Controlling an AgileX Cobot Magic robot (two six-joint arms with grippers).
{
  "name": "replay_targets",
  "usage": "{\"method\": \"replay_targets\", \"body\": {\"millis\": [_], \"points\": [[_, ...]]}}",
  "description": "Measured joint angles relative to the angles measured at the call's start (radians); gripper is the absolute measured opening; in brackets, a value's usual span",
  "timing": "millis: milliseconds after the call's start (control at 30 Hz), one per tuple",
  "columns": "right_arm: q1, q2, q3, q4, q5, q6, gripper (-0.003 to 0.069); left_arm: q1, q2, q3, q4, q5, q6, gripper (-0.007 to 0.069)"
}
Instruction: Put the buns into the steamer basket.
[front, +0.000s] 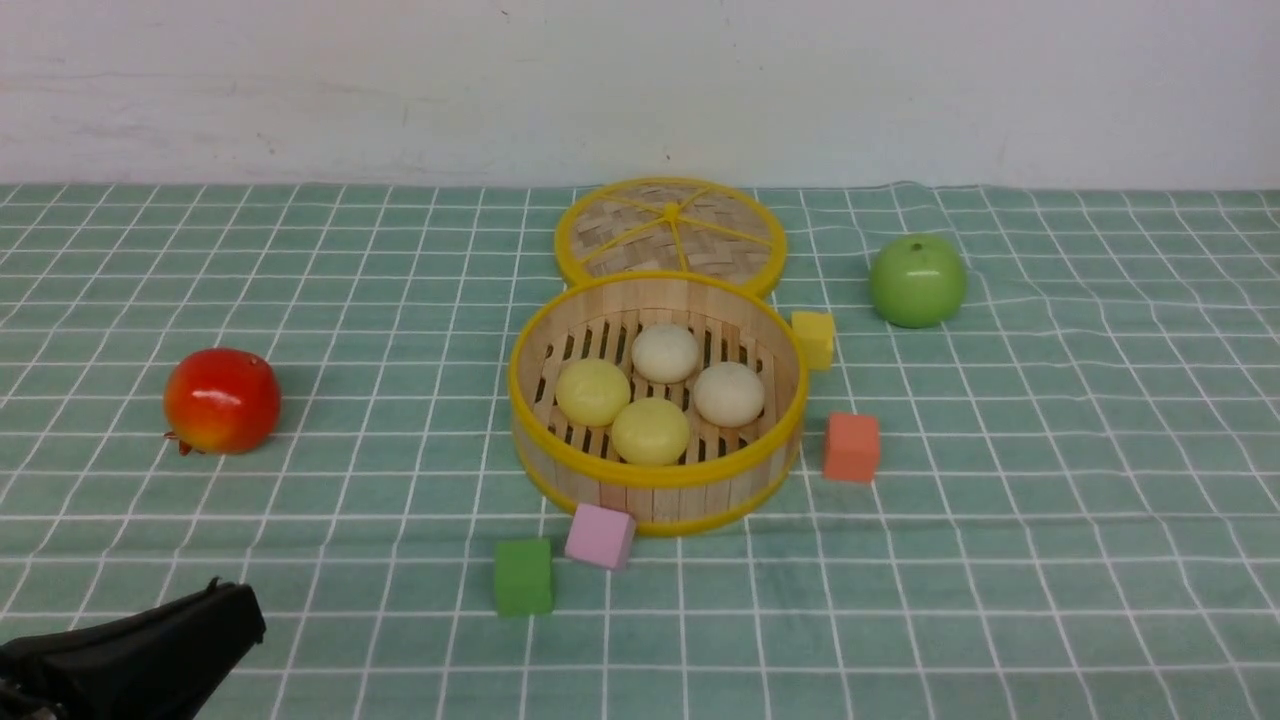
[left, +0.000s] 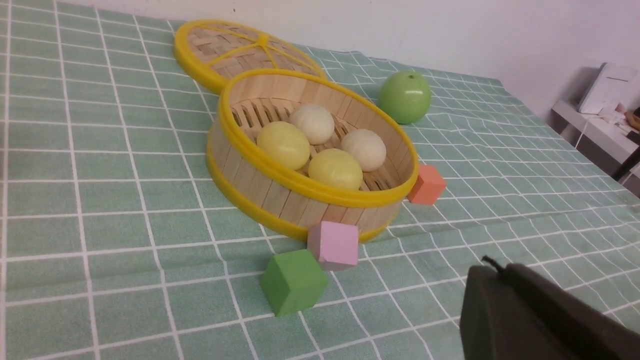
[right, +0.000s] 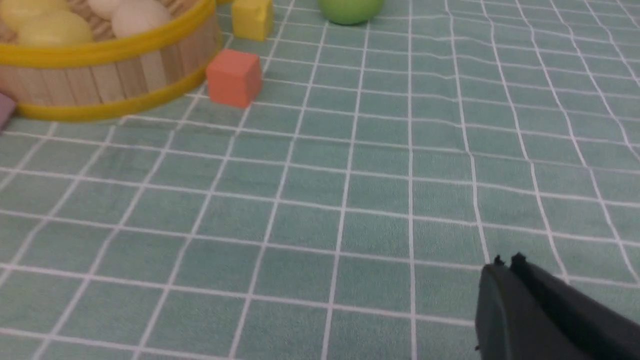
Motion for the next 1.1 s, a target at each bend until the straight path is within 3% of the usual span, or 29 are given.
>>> {"method": "replay_targets", "body": {"millis": [1100], "points": [[-0.017, -0.084, 0.046, -0.040, 0.026, -0.001, 0.0008, 0.000, -0.007, 0.002, 0.009, -0.002, 0.011, 0.0029]]}}
